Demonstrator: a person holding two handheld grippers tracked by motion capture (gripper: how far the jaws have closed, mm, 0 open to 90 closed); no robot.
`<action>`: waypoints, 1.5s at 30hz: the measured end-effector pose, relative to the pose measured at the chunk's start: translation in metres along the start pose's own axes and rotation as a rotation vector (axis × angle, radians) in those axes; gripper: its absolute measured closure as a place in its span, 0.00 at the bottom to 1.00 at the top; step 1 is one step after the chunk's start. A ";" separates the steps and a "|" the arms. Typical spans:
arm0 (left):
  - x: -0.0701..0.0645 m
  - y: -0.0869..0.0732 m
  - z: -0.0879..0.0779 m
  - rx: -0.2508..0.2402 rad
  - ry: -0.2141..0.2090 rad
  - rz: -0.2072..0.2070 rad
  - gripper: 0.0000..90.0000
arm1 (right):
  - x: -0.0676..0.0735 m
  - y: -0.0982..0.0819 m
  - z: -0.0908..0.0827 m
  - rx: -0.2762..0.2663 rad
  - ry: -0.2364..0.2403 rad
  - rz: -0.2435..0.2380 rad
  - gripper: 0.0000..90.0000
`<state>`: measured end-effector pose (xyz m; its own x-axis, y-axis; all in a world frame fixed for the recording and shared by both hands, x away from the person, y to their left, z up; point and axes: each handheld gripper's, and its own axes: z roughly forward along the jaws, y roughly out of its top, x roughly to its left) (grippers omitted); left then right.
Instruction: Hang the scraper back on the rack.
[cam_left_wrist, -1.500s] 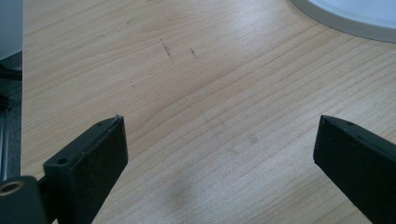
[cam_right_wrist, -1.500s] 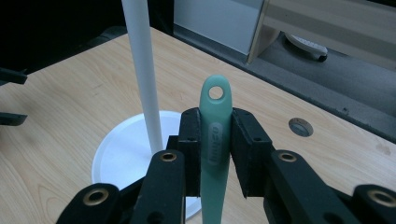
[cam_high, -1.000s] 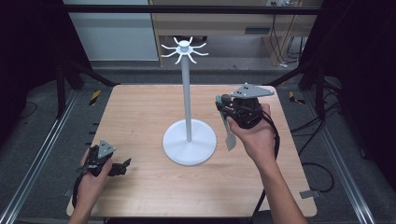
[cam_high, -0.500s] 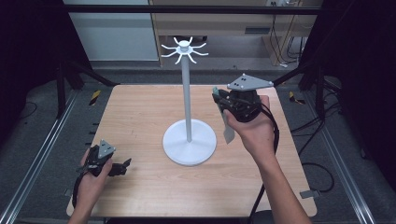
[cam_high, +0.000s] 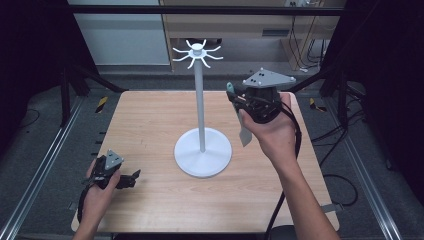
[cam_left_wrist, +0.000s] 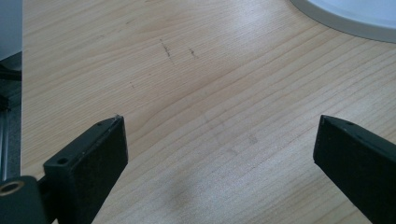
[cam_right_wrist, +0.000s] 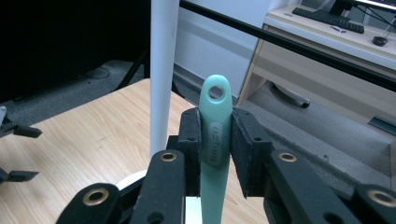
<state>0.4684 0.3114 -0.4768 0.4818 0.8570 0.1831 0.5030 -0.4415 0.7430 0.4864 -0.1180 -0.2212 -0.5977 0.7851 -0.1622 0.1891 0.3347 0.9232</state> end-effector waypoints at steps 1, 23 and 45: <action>0.000 0.000 0.000 0.000 0.000 0.000 0.03 | 0.000 0.001 0.000 -0.002 -0.001 -0.004 0.83; 0.000 0.000 0.000 0.001 -0.003 0.002 0.03 | 0.008 0.019 -0.006 -0.040 0.005 -0.022 0.83; 0.000 0.000 0.000 0.001 -0.004 0.002 0.03 | 0.013 0.034 -0.010 -0.099 0.053 0.013 0.83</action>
<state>0.4685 0.3109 -0.4770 0.4852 0.8552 0.1822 0.5027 -0.4433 0.7421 0.4770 -0.1015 -0.1882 -0.6364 0.7596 -0.1339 0.1209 0.2697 0.9553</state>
